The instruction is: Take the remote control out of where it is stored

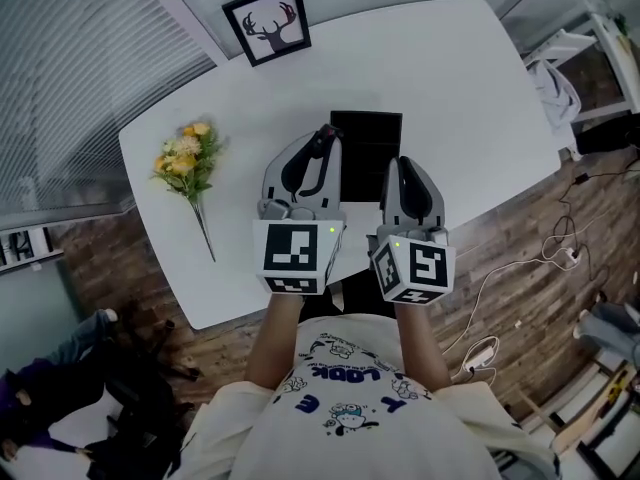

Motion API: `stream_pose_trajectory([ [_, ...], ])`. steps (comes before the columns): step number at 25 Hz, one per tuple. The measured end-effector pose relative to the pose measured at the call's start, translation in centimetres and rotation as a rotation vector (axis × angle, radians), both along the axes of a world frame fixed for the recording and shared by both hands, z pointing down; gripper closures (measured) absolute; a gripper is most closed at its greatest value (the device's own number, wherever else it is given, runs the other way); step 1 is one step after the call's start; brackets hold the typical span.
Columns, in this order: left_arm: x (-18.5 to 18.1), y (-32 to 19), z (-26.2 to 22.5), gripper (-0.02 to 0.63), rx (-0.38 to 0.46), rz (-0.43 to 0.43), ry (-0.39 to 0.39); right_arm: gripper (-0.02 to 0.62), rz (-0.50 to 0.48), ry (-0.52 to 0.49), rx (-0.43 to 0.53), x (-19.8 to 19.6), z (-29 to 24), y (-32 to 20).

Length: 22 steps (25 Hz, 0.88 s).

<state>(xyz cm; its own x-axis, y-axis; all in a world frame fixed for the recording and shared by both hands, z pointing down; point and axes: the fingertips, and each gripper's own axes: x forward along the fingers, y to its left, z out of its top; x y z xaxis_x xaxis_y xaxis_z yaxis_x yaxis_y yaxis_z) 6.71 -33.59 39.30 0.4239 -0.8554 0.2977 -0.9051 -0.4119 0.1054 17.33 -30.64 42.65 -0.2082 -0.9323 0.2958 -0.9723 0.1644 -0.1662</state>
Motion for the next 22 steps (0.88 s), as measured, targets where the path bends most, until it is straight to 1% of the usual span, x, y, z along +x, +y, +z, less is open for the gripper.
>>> stream_pose_trajectory([
  [3, -0.8, 1.3, -0.4, 0.537, -0.007, -0.009, 0.01, 0.545, -0.014, 0.006, 0.018, -1.0, -1.0, 0.4],
  [10, -3.0, 3.7, -0.9, 0.537, -0.008, -0.03, -0.007, 0.545, -0.043, 0.011, 0.043, -3.6, -2.4, 1.5],
  [22, -7.8, 5.6, -0.7, 0.537, -0.019, -0.097, -0.02, 0.545, -0.084, 0.021, 0.058, -7.7, -3.5, 2.9],
])
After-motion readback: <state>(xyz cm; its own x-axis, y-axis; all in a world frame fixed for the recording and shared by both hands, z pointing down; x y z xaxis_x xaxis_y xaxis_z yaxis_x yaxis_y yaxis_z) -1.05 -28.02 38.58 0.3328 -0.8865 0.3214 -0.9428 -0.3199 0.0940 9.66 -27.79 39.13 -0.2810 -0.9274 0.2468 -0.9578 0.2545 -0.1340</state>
